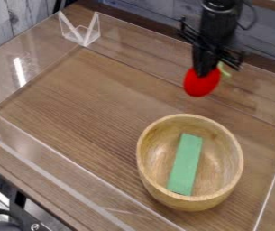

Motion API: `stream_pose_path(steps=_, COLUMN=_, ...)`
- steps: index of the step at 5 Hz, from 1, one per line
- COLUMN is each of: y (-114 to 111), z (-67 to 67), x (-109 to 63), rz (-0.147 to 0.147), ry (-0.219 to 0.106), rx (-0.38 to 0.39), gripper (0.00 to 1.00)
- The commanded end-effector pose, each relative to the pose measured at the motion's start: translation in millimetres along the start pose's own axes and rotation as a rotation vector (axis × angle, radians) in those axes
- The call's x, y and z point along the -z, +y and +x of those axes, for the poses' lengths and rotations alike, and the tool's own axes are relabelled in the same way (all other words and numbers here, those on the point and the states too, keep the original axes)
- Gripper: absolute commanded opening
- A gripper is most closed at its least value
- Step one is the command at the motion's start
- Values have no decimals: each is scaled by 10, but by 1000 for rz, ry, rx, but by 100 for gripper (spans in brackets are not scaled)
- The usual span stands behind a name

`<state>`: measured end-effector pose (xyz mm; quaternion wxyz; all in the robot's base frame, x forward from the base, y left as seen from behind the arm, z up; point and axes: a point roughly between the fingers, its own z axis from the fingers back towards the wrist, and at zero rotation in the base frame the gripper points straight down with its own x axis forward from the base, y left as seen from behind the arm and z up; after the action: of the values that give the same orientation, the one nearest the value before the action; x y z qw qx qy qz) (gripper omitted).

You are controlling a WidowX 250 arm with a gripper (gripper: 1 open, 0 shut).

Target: Move the red object to the right side of the table

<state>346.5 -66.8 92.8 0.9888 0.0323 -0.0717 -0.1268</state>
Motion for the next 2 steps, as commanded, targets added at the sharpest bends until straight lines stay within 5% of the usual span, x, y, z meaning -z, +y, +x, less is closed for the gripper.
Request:
stream_pose_path(steps=1, y=-276, z=78, x=-189, rz=-6, ry=-64, rx=10, gripper=0)
stream_pose_path(steps=2, y=-354, z=65, x=-165, rz=-13, ry=-53, rx=10, gripper=100)
